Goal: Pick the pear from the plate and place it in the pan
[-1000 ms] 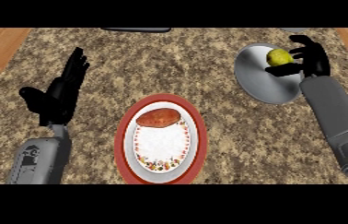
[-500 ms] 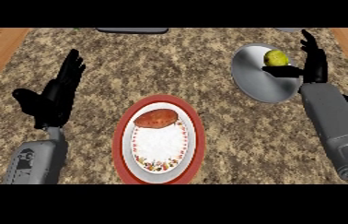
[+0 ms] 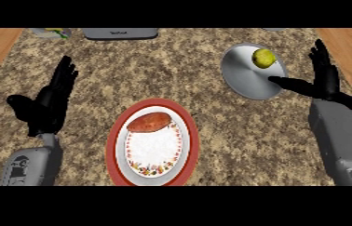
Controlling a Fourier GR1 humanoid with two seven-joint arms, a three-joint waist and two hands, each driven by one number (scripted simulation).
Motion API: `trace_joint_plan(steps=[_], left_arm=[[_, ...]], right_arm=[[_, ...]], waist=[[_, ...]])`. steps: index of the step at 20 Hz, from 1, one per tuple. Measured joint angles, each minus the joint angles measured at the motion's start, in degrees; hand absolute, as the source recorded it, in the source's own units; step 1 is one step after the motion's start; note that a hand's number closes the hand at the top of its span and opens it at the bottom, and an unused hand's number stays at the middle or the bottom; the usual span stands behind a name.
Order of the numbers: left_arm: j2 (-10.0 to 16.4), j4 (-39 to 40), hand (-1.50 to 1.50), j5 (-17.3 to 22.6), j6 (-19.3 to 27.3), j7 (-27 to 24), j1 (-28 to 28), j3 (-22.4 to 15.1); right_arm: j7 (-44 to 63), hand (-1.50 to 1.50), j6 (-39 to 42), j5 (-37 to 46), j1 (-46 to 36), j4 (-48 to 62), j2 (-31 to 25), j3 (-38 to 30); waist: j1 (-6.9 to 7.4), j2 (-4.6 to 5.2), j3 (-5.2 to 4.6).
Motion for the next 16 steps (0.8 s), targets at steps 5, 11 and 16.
trace_joint_plan(steps=[5,11,16], left_arm=[[1.09,-0.70,0.00,0.83,-0.36,0.49,1.47,1.50],[0.75,-1.01,0.00,0.24,0.21,0.02,2.38,1.34],[0.53,-0.91,0.00,0.15,-0.04,-0.39,2.14,0.92]], right_arm=[[1.09,-1.50,8.38,-3.55,9.40,-12.90,0.74,1.24],[7.63,-1.50,13.52,-6.89,22.43,-34.02,3.08,3.18],[16.11,-1.50,15.14,-7.78,35.39,-54.73,6.60,5.91]], waist=[[-1.58,-0.64,-0.12],[-2.45,-0.76,-0.21],[-1.58,-0.32,-0.16]])
